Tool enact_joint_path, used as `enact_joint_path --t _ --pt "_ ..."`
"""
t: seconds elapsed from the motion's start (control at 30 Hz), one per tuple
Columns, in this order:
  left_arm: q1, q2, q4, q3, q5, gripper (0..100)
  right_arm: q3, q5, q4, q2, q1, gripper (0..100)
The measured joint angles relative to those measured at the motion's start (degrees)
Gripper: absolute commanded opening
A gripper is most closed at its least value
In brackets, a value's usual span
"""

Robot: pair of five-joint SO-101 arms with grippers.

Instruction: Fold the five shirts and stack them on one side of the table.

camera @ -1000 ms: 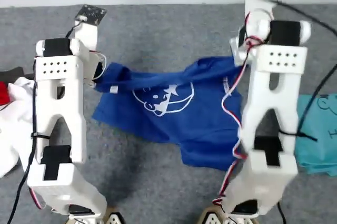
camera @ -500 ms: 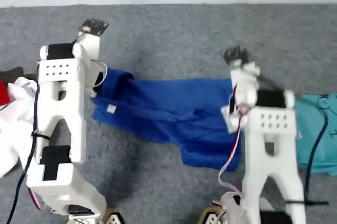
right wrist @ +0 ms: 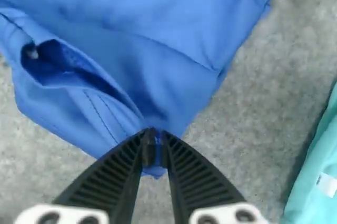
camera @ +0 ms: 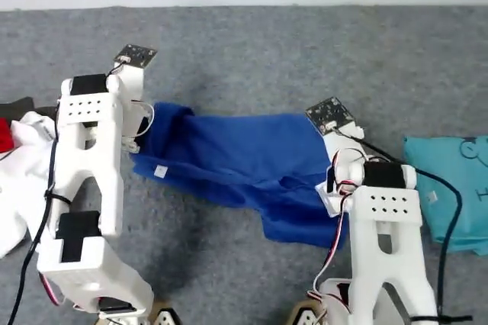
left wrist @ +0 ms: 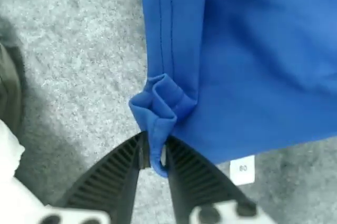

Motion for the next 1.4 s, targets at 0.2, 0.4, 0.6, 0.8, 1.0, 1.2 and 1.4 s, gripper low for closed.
enact_joint_path --t 0.2,0.4,0.6,0.8,1.0,1.2,1.4 --pt "0.0 0.0 0.6 0.0 0.0 9 0.0 0.2 4.0 -0.4 0.2 33.5" --pt "0.0 0.0 2.1 0.0 0.0 10 -1.0 0.3 4.2 -0.5 0.1 36.2" --pt "0.0 0.0 6.3 -6.1 0.0 10 -4.2 -3.9 -6.6 -0.4 2.9 36.2" --pt "0.8 0.0 10.7 -20.5 0.0 10 -4.6 -11.4 -22.7 9.0 3.3 36.2" --pt "4.7 0.0 11.2 -22.7 -0.3 10 -4.6 -15.4 -34.2 26.3 2.0 36.2" --pt "6.1 0.0 11.3 -22.7 -0.3 10 -6.4 -15.6 -40.4 39.8 1.1 36.0" --pt "6.1 0.0 11.3 -22.7 -0.3 10 -13.4 -15.6 -36.7 45.5 0.9 18.8"
